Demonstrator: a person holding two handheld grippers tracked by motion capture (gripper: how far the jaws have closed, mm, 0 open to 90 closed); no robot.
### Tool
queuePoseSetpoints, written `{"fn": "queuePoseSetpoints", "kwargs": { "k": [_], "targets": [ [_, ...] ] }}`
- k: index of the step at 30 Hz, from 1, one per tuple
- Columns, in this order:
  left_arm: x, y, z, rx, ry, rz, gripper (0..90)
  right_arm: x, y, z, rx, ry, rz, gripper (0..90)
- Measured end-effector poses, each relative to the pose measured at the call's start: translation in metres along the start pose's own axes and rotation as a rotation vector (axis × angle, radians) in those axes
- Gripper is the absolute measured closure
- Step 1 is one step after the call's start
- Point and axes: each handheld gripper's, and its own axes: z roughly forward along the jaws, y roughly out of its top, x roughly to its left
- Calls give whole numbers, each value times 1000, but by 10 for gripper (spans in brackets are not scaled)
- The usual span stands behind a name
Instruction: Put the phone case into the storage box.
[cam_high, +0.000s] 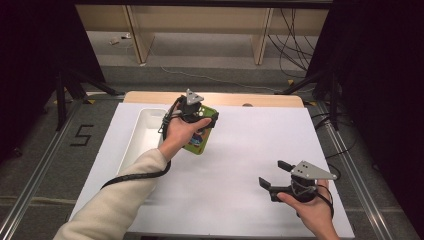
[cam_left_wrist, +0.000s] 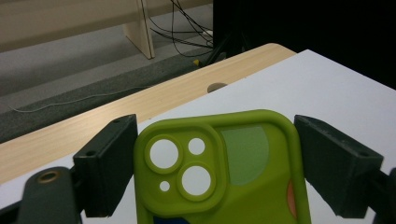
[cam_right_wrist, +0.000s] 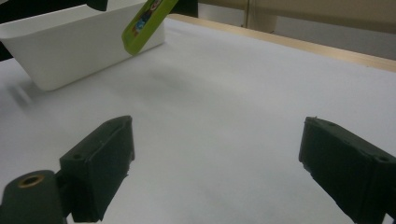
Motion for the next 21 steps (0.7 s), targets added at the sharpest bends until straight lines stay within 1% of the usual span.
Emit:
{"fn": "queuePoseSetpoints", "kwargs": {
  "k": [3,5,6,9,12,21],
  "targets": [
    [0,2,-4,-9,0,-7,165,0,0,0,0,0,-2,115],
    [1,3,-7,-11,2,0,166,0,0,0,0,0,-1,115],
    [1,4,-8,-15,0,-5,166,0,0,0,0,0,-1,115],
    [2,6,-12,-17,-2,3,166,0,0,0,0,-1,-2,115],
    [3,8,-15,-22,3,5,166,0,0,0,1,-1,-2,115],
    [8,13,-25,-39,10,3,166,0,0,0,2,-2,-1,115]
  ]
}}
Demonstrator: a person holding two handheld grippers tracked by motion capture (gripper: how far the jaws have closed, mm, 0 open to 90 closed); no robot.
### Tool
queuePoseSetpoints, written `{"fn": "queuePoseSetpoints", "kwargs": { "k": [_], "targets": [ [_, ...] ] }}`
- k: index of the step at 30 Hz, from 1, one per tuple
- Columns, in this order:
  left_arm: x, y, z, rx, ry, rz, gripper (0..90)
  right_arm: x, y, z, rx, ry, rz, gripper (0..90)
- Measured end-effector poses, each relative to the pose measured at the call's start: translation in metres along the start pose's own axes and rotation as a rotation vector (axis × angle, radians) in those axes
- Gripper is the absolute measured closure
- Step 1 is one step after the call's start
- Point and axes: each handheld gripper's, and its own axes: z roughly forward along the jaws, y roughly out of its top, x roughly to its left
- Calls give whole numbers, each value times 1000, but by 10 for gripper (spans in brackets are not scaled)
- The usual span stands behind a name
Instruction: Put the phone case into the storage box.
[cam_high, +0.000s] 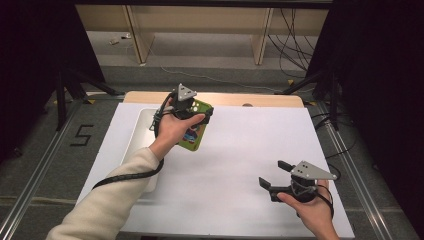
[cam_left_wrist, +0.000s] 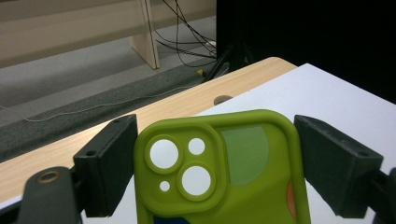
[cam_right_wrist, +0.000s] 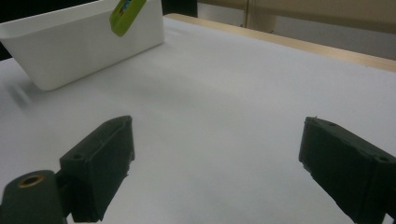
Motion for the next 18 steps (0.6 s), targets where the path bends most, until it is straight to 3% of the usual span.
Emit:
{"fn": "queuePoseSetpoints", "kwargs": {
  "k": [18],
  "targets": [
    [12,10,-17,-42,14,-4,167,0,0,0,1,-1,-1,115]
  ]
}}
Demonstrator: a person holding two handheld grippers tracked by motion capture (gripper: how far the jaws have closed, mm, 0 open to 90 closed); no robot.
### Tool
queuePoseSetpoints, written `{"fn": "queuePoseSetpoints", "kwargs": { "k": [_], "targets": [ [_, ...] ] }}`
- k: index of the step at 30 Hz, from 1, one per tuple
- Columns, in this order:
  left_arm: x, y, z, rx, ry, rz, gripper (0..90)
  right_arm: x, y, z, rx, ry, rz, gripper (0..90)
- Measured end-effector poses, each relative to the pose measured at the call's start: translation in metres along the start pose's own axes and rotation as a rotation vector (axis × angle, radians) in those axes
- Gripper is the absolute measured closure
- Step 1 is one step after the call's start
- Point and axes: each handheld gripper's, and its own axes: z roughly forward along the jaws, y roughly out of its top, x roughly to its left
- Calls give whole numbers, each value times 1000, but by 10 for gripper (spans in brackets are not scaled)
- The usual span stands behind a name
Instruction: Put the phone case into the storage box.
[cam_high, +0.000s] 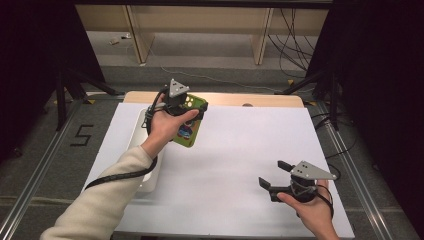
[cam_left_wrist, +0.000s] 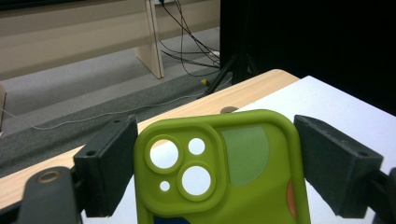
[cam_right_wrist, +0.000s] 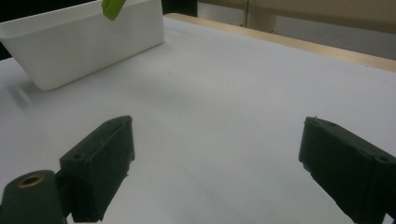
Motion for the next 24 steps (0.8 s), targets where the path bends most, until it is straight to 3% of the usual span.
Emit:
{"fn": "queuePoseSetpoints", "kwargs": {
  "k": [24],
  "targets": [
    [20,5,-20,-34,37,-11,167,0,0,0,6,-4,-1,115]
  ]
}}
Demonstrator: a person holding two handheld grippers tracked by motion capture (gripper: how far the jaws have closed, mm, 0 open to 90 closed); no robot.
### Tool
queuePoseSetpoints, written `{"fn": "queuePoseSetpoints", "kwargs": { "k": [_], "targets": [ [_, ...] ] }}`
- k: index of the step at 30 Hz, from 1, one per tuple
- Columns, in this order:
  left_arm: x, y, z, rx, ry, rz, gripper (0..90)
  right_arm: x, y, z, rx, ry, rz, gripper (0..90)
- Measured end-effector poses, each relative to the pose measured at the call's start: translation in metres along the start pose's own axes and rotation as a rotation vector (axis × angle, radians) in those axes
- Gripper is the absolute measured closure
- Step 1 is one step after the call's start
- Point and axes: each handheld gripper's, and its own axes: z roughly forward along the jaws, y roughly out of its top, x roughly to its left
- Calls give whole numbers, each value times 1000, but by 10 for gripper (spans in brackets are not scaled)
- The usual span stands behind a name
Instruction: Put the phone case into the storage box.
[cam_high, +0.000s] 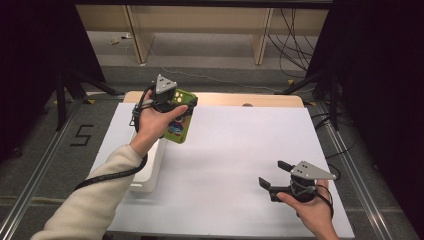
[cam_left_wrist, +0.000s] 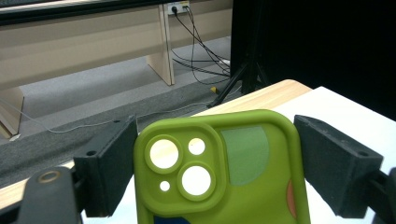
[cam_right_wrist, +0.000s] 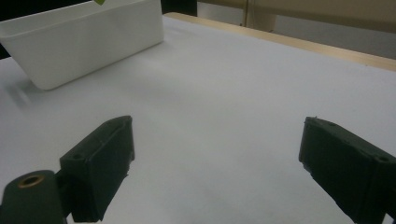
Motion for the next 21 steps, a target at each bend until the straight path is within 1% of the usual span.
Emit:
{"fn": "queuePoseSetpoints", "kwargs": {
  "k": [5,21],
  "targets": [
    [3,2,-4,-8,5,-2,167,0,0,0,-5,0,1,115],
    [18,2,-17,-34,45,-8,167,0,0,0,1,0,0,115]
  ]
}}
